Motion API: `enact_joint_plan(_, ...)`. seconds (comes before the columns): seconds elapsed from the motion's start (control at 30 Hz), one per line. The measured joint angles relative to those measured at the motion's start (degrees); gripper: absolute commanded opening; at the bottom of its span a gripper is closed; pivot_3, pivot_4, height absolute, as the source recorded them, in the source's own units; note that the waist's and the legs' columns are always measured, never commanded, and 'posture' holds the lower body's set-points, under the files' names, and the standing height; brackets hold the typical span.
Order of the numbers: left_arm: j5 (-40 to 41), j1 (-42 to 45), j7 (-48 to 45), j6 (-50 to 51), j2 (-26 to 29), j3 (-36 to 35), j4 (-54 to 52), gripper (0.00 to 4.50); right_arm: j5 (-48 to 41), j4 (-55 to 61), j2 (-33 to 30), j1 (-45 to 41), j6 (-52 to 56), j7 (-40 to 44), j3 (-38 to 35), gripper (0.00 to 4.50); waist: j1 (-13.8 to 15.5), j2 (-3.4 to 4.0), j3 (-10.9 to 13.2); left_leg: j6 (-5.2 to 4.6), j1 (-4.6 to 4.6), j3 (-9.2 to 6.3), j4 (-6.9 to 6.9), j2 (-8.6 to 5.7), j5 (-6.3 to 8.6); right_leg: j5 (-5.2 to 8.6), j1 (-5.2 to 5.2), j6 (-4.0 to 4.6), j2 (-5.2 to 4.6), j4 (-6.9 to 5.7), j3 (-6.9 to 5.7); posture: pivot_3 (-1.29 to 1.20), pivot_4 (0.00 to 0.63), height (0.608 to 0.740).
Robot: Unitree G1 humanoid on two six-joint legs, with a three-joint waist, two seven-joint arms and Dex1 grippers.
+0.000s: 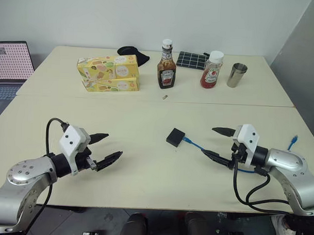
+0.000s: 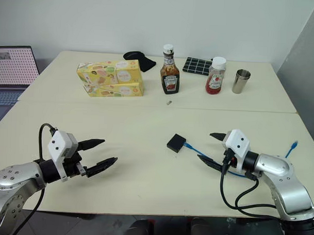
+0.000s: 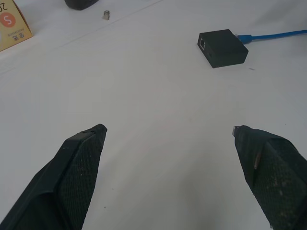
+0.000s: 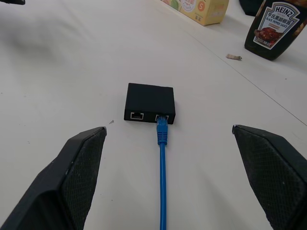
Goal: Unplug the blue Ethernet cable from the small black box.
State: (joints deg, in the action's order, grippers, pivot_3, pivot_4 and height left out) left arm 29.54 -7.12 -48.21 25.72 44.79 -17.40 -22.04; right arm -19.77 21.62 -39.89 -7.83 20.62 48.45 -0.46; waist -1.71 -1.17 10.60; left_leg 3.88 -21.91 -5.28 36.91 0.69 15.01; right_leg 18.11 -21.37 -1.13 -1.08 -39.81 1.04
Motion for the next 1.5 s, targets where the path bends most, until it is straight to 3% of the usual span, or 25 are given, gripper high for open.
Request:
enact_joint_plan(0.33, 0.51, 0.83, 0.29, 0.01, -0.06, -0.04, -0.21, 4.5, 0.55, 0.0, 0.75, 0.0, -0.03, -0.66, 0.24, 4.46, 0.0, 0.0, 0.0, 0.0, 0.0, -0.01, 0.0, 0.01, 0.0, 0.0, 0.0, 0.0, 0.0, 0.0, 0.0, 0.0, 0.15, 0.74)
enact_joint_plan(0.53, 0.51, 0.44, 0.02, 0.02, -0.07, 0.23, -1.05, 4.5, 1.99, -0.22, 3.84, 0.36, -0.01, -2.23, 4.14, 4.46, -0.02, 0.0, 0.0, 0.0, 0.01, 0.0, 0.0, 0.01, 0.0, 0.0, -0.01, 0.0, 0.0, -0.01, 0.02, 0.0, 0.15, 0.74)
enact_joint_plan(0.73, 2.99, -1.33, -7.61, 0.21, 1.1, 3.11, -2.06, 4.5, 8.43, -7.68, 9.03, -4.17, 1.76, -7.81, 10.45, 4.46, -0.09, 0.03, 0.02, 0.01, 0.01, 0.06, -0.01, 0.0, 0.0, 0.0, -0.04, 0.01, 0.01, -0.03, 0.03, 0.0, 0.15, 0.74)
enact_joint_plan(1.07, 1.18, 3.83, -14.13, -1.56, 3.81, 7.25, 0.22, 4.5, 12.3, -19.3, 13.74, -10.76, 1.33, -9.07, 13.13, 4.46, -0.12, 0.05, 0.03, -0.01, -0.02, 0.13, -0.01, -0.01, 0.0, 0.0, -0.06, 0.01, 0.09, 0.0, 0.07, 0.0, 0.15, 0.74)
enact_joint_plan(1.33, 0.67, 4.82, -14.72, -1.67, 3.68, 9.66, -0.44, 4.5, 12.86, -21.52, 14.6, -13.22, 1.5, -6.99, 14.78, 2.8, -0.13, 0.05, 0.03, -0.01, 0.02, 0.13, 0.0, 0.0, 0.0, 0.0, -0.06, 0.01, 0.09, -0.04, 0.07, 0.0, 0.15, 0.74)
enact_joint_plan(1.5, 0.57, 4.83, -14.03, -1.66, 3.19, 9.66, 0.14, 4.5, 13.96, -21.92, 14.54, -14.34, 1.74, -5.55, 15.49, 1.42, -0.12, 0.05, 0.03, -0.01, 0.01, 0.11, 0.0, 0.0, 0.0, 0.0, -0.06, 0.01, 0.09, -0.04, 0.05, 0.0, 0.15, 0.74)
